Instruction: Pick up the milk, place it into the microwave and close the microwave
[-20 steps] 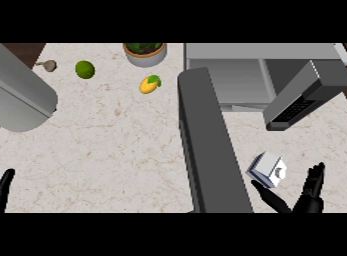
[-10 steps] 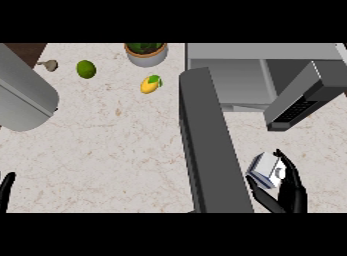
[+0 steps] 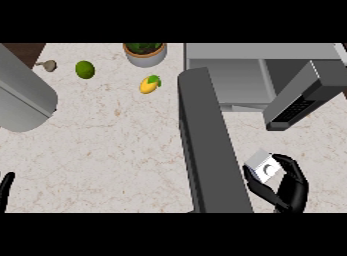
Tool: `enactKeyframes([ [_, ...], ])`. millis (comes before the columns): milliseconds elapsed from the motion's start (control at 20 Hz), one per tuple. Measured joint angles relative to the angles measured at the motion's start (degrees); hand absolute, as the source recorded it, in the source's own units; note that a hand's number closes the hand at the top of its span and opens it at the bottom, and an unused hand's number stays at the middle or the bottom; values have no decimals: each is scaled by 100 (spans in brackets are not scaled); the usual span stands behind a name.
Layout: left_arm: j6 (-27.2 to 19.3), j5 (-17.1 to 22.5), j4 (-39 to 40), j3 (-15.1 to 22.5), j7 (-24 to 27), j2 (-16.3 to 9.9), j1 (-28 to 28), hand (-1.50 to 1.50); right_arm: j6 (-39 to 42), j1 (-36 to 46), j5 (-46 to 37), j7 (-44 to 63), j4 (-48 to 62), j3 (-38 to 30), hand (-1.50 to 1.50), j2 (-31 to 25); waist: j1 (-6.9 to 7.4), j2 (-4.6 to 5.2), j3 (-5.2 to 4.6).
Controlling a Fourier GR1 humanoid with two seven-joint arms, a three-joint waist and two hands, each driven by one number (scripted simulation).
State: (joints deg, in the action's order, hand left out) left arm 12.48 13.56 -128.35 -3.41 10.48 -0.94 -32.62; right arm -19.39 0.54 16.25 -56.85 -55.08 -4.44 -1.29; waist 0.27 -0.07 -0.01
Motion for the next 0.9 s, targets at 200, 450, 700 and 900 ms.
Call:
enactKeyframes([
  [200,19,-33,46,55,-15,3,90,-150,831,468,-28,306,178,159,150,-617,53,11,5],
  [450,41,21,-39,50,-87,-12,97,-150,2327,888,-37,318,560,349,150,-1405,89,21,9],
  [700,137,82,-21,33,-104,-1,34,-150,3125,1257,19,558,537,497,150,-1583,52,10,4],
  [900,112,80,27,4,-35,16,17,-150,3279,1235,-10,784,129,582,150,-1576,17,1,2],
])
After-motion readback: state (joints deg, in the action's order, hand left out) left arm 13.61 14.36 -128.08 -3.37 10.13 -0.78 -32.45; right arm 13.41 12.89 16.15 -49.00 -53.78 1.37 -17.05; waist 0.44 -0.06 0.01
